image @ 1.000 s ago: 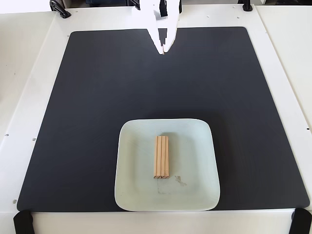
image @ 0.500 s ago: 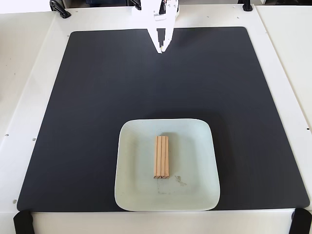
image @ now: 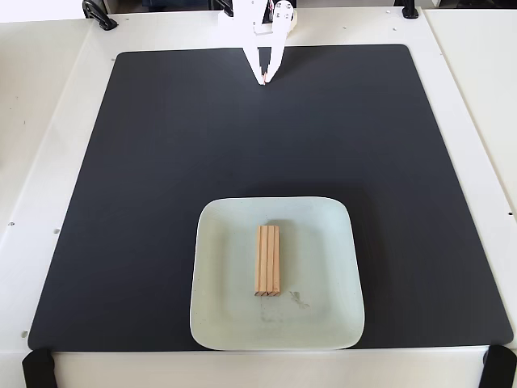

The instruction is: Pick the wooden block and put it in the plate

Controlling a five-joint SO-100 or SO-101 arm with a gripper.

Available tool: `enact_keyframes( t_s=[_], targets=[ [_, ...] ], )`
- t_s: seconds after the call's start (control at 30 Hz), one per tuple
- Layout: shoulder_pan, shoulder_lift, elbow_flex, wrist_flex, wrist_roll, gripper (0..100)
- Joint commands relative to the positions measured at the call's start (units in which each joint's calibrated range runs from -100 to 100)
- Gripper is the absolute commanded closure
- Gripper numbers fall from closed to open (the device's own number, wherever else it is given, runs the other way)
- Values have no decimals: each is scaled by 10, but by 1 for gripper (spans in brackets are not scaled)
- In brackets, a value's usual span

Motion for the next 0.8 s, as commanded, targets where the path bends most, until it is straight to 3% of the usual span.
enact_keyframes(
  t_s=[0.0, 0.77],
  targets=[
    [-2, 0, 2, 4, -3, 99],
    [-7, 2, 2, 5, -2, 99]
  ],
)
